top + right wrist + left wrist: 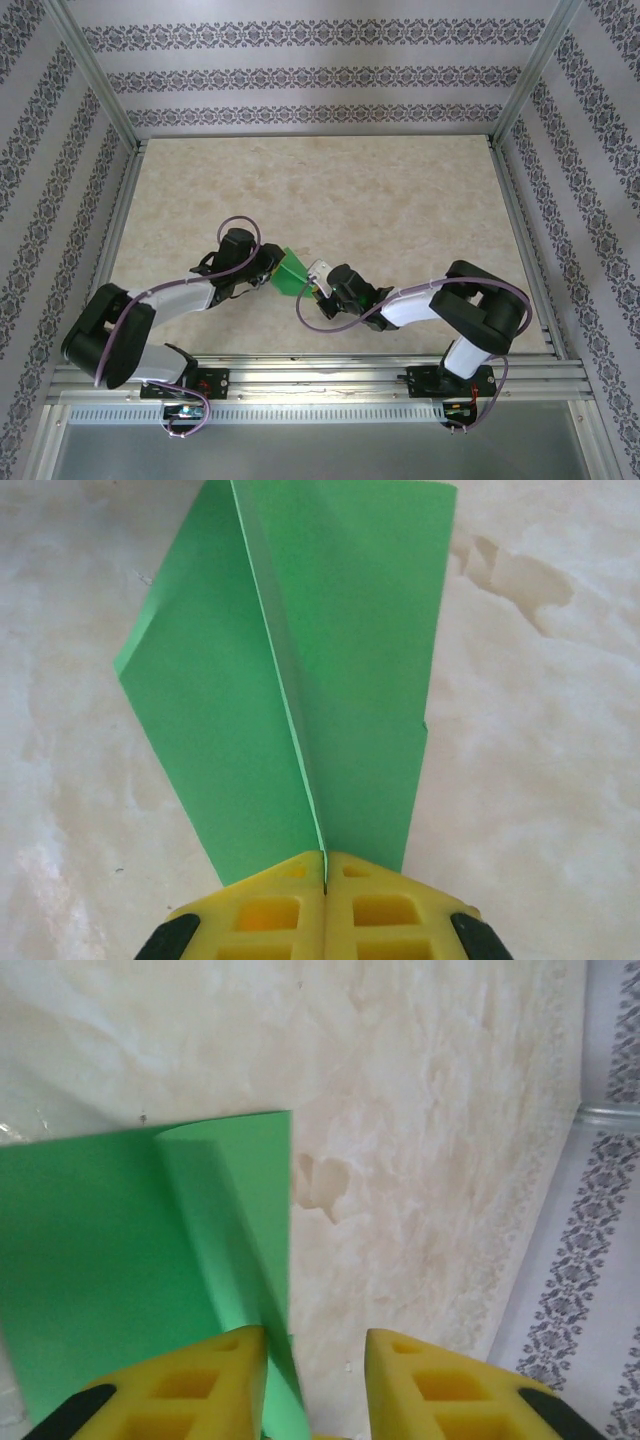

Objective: Fold a paper plane with a square sheet of paper (pick it up from the middle)
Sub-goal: Fourth fold the wing at the center of the table.

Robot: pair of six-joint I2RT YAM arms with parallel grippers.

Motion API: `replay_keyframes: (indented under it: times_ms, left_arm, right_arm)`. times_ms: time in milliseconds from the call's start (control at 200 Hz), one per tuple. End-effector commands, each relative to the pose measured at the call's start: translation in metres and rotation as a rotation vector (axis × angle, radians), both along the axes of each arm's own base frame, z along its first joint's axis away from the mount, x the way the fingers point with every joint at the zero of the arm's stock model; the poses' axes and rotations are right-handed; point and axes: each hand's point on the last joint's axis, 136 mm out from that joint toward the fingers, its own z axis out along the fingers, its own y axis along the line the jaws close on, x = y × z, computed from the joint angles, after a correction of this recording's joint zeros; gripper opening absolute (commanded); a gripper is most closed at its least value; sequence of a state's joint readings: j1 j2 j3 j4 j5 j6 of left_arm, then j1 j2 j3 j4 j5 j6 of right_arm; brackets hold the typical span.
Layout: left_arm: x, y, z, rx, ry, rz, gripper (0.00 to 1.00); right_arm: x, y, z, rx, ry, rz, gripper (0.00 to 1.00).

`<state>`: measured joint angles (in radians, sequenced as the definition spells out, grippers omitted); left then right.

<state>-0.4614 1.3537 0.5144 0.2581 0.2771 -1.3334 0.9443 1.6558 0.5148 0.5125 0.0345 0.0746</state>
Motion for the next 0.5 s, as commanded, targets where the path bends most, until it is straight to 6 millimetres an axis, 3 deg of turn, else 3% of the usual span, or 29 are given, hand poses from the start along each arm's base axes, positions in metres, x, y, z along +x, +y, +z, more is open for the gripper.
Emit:
replay_keyframes:
  times_ms: [0, 230, 495]
  left_arm:
    - [-0.004, 0.022, 0.003, 0.073, -0.020, 0.051, 0.34]
    - [-0.018, 0.042, 0.010, 0.141, -0.040, 0.082, 0.36]
    - [-0.021, 0.037, 0.007, 0.117, -0.039, 0.058, 0.35]
  right_arm:
    - [-0.004, 0.014, 0.000, 0.104, 0.144, -0.026, 0.00]
    - [-0.004, 0.020, -0.006, 0.172, 0.306, -0.054, 0.00]
    - [-0.002, 0.023, -0.014, 0.188, 0.450, -0.090, 0.00]
